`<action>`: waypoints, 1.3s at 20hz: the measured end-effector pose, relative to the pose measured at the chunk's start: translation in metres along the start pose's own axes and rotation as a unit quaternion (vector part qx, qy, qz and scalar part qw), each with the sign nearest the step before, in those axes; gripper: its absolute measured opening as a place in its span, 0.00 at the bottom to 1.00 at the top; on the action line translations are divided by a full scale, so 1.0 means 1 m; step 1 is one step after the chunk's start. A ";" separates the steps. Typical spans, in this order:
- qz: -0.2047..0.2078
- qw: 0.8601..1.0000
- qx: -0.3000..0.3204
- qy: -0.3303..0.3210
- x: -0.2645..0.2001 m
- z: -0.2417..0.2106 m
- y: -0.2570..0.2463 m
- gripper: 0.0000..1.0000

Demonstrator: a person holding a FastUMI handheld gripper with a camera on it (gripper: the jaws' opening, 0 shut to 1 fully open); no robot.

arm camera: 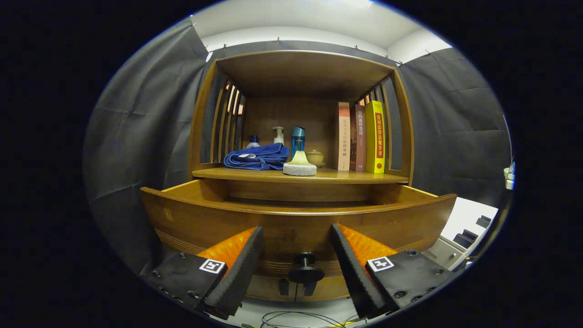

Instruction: Pull open the drawer, take out the items inside it, and place them on the countertop above the cabinet.

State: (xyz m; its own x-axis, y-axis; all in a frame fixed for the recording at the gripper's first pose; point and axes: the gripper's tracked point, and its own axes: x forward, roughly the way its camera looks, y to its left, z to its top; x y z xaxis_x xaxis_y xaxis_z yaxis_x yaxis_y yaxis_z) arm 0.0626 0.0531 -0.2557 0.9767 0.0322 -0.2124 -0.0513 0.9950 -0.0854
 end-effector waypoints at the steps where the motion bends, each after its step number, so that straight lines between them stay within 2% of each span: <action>1: 0.000 1.000 -0.001 -0.002 0.002 0.002 0.000 0.98; 13: 0.001 1.000 -0.002 0.010 0.044 0.001 0.000 0.98; 26: -0.001 1.000 0.002 0.023 0.119 -0.008 -0.001 0.98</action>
State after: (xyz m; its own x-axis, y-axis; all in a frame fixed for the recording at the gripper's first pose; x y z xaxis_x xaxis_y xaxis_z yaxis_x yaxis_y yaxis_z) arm 0.1776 0.0554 -0.2883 0.9659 0.0264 -0.2577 -0.0493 0.9953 -0.0828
